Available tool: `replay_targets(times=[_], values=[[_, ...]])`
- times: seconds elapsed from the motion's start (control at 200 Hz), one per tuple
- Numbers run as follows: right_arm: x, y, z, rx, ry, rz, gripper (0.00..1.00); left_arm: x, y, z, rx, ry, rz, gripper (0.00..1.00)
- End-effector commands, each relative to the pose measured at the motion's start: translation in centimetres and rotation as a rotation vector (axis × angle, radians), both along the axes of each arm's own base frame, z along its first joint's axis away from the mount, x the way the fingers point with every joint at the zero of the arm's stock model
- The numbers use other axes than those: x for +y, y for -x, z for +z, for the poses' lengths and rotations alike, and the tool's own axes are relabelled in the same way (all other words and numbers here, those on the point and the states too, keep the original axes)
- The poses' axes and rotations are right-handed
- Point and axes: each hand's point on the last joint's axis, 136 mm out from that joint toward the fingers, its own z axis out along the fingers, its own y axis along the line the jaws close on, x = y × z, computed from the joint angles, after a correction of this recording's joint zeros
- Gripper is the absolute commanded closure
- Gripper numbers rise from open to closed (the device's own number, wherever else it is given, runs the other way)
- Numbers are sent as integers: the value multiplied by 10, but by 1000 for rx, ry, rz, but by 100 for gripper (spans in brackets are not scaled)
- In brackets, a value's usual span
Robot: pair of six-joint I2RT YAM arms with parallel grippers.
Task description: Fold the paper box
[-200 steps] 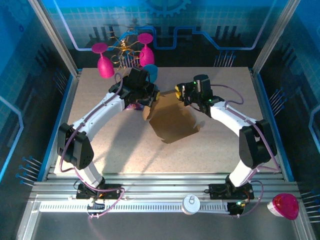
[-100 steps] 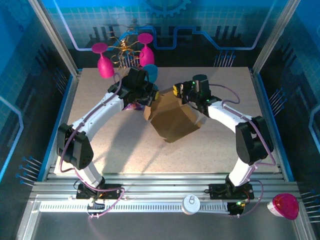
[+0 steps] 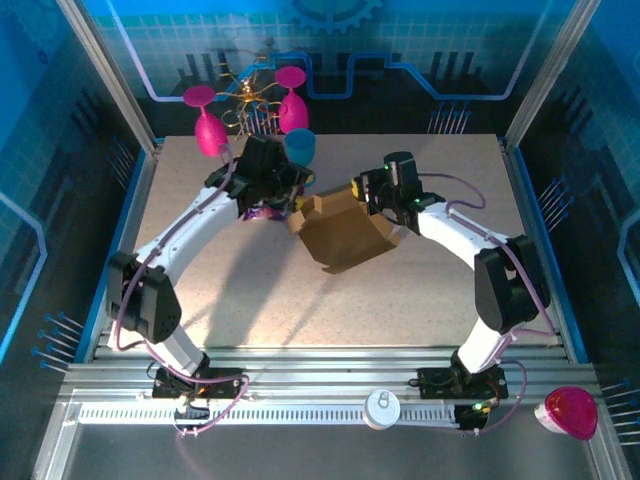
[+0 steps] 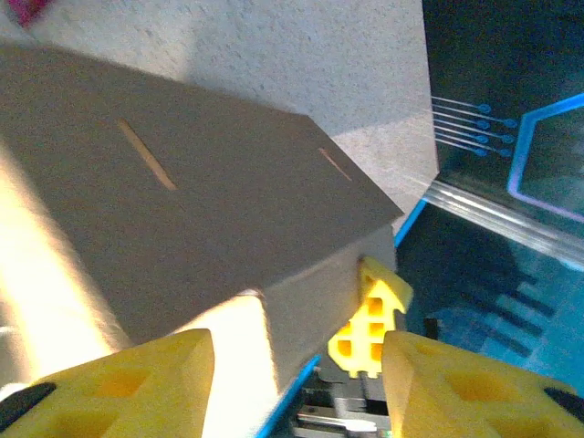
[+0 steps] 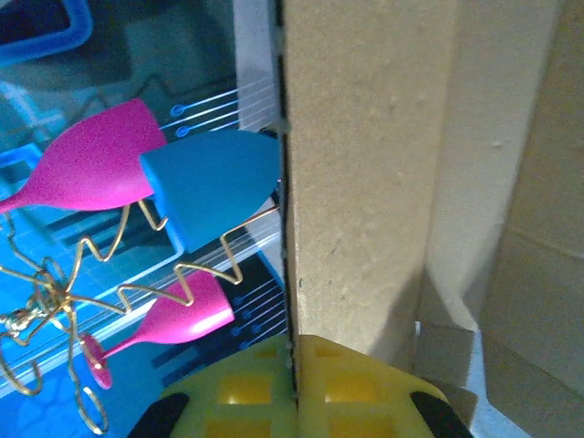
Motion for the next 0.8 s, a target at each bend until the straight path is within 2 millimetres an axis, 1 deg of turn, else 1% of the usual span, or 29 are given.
replay_targets(times=[0.0, 0.045, 0.13, 0.145, 0.15, 0.155, 0.16, 0.21, 0.3, 0.4, 0.48, 0.505, 0.575, 0.645, 0.735, 0.795], values=[[-22, 6, 17, 33, 66, -81, 100, 26, 30, 0, -59, -83, -109, 46], [-26, 7, 20, 45, 69, -108, 100, 37, 39, -9, -64, -102, -122, 46], [-36, 7, 29, 64, 74, -145, 100, 59, 56, -37, -32, -92, -104, 48], [-37, 8, 31, 67, 77, -148, 100, 62, 57, -42, -35, -78, -96, 50], [-38, 7, 32, 67, 78, -150, 100, 64, 55, -39, -46, -72, -89, 50], [-38, 8, 32, 68, 80, -151, 100, 64, 59, -48, -27, -69, -91, 51], [-38, 8, 33, 68, 79, -151, 100, 66, 56, -44, -40, -62, -84, 51], [-43, 9, 42, 71, 86, -163, 100, 73, 58, -62, -40, -5, -56, 58], [-49, 15, 56, 98, 94, -170, 100, 73, 50, -83, -82, 80, -49, 72], [-57, 23, 74, 100, 117, -187, 100, 63, 33, -97, -117, 127, -77, 84], [-61, 26, 81, 102, 110, -203, 100, 54, 15, -106, -158, 164, -96, 89], [-62, 26, 82, 104, 106, -210, 100, 51, 10, -109, -171, 179, -101, 89], [-64, 26, 76, 145, 78, -217, 100, 39, -3, -117, -207, 243, -104, 90], [-63, 24, 71, 168, 43, -222, 100, 23, -14, -119, -255, 319, -108, 90], [-69, 21, 76, 160, 37, -256, 100, 1, -23, -121, -297, 404, -106, 90], [-75, 18, 76, 162, 34, -278, 100, -9, -27, -122, -318, 445, -100, 90]])
